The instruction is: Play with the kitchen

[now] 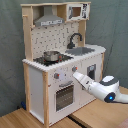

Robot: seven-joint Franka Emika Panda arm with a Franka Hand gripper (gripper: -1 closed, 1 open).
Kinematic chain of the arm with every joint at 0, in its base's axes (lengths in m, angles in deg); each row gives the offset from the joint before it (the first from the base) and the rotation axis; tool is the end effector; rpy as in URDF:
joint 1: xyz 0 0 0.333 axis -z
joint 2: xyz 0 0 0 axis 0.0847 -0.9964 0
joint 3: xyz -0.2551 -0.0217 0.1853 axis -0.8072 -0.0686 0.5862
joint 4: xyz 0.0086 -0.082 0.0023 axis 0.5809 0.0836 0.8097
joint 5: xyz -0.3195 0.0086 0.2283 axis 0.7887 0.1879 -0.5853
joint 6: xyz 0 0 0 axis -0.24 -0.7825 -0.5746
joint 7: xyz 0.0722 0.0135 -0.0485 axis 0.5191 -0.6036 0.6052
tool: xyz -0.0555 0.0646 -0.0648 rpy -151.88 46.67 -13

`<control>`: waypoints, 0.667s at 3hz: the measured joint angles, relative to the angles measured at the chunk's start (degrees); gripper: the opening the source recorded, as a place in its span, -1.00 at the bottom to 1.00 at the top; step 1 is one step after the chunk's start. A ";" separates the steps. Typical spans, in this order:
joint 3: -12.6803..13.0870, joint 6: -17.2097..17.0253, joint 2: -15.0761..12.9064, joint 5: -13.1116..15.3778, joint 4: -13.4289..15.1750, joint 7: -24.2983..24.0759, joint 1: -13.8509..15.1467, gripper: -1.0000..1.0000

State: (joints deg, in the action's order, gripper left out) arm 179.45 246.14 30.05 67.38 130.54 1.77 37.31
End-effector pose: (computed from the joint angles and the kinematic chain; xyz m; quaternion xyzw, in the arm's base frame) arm 0.2603 0.4534 0.3075 0.5477 0.4395 0.4755 0.5298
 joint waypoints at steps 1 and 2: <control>-0.05 -0.22 0.02 0.00 -1.36 6.92 0.17 1.00; -0.55 -0.37 0.04 0.00 -2.67 13.90 0.45 1.00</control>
State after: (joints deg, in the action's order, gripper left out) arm 178.90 245.77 30.10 67.38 127.86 15.67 37.76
